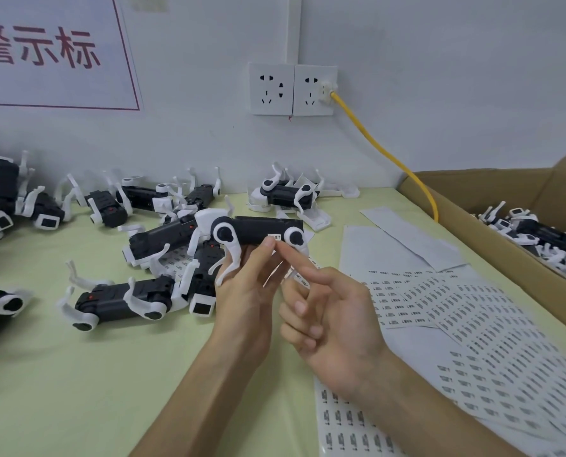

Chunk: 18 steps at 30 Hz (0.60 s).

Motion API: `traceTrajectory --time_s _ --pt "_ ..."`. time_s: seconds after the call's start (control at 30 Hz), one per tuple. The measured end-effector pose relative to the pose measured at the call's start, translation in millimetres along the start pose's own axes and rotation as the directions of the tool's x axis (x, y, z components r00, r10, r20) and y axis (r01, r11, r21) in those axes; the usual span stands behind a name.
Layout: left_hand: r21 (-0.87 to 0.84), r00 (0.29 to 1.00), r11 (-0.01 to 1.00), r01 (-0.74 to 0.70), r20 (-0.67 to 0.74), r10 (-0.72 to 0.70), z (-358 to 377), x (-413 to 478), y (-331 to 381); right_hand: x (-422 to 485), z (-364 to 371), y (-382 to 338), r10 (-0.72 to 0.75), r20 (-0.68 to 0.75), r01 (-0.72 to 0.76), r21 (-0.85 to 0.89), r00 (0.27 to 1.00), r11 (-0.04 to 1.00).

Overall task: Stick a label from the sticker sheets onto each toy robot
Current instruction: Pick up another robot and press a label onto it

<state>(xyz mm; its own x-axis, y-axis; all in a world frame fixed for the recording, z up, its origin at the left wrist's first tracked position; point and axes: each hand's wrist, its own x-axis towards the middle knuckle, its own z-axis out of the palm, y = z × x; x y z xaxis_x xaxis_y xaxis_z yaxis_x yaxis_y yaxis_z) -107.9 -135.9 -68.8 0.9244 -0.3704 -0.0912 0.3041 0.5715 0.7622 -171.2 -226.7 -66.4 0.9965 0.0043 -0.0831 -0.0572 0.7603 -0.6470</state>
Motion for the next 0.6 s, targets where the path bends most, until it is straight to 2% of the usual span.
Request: traceTrajectory --time_s 0.33,0.6 --pt "0.029 0.999 0.999 0.033 -0.014 -0.033 -5.5 5.3 -1.4 -0.2 1.3 1.8 -0.011 -0.021 0.011 -0.006 1.000 1.000" --pt "0.027 0.999 1.000 0.006 -0.032 -0.005 -4.9 4.9 -1.2 -1.3 1.8 2.3 -0.019 -0.051 0.018 -0.011 0.999 1.000"
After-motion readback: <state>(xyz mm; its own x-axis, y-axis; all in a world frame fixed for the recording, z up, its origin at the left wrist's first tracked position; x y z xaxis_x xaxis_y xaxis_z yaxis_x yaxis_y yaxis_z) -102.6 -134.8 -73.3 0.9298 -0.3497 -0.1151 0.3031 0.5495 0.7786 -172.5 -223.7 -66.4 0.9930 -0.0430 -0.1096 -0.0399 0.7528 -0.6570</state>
